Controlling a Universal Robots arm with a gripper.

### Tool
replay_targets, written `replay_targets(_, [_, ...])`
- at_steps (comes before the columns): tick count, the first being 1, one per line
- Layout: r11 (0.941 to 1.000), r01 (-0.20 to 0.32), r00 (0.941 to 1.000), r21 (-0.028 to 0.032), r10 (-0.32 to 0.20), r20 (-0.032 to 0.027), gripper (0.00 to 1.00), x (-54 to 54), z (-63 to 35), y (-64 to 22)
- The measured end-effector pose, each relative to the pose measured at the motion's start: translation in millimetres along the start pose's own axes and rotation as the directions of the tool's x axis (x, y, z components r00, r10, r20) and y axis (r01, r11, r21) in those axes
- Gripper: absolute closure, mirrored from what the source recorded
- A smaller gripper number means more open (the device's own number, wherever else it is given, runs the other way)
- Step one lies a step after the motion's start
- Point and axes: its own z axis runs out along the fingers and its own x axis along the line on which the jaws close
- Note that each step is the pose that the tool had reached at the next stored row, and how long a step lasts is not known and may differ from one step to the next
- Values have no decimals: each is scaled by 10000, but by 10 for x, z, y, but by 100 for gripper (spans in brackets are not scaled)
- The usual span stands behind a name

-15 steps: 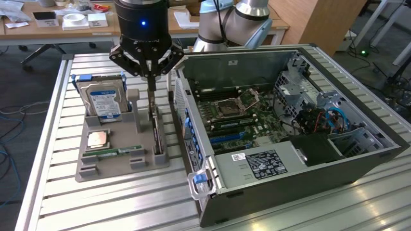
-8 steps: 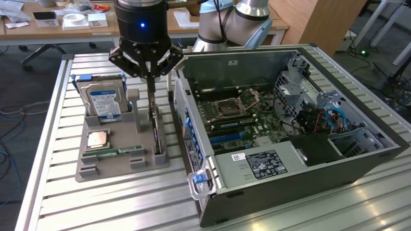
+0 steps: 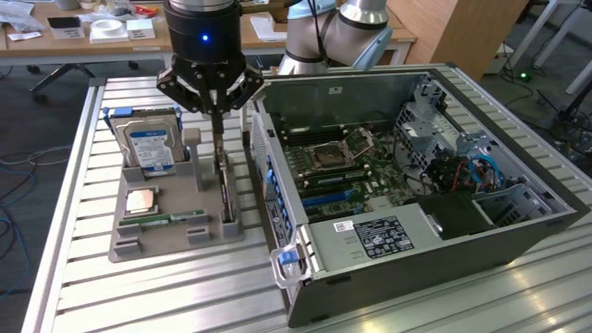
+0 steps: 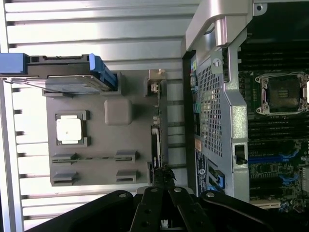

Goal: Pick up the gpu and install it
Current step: 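Reach for the gpu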

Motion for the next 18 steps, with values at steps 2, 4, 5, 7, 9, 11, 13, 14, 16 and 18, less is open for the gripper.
replay_targets(2, [10000,0,10000,1,0,-1,89,0,0,0])
replay_targets(4, [10000,0,10000,-3,0,3,89,2,2,-2])
replay_targets(5, [10000,0,10000,-2,0,3,89,6,2,-7])
replay_targets(7, [10000,-2,10000,0,2,0,89,16,0,-18])
replay_targets(9, [10000,0,10000,-1,0,2,89,22,0,-27])
replay_targets(11, [10000,0,10000,0,0,1,89,28,-1,-32])
replay_targets(13, [10000,1,10000,0,-1,1,89,33,-1,-35])
replay_targets(14, [10000,0,10000,0,0,1,89,35,-2,-36])
replay_targets(16, [10000,1,10000,-1,-1,0,89,40,-2,-37])
replay_targets(18, [10000,0,10000,0,0,1,89,55,-2,-39])
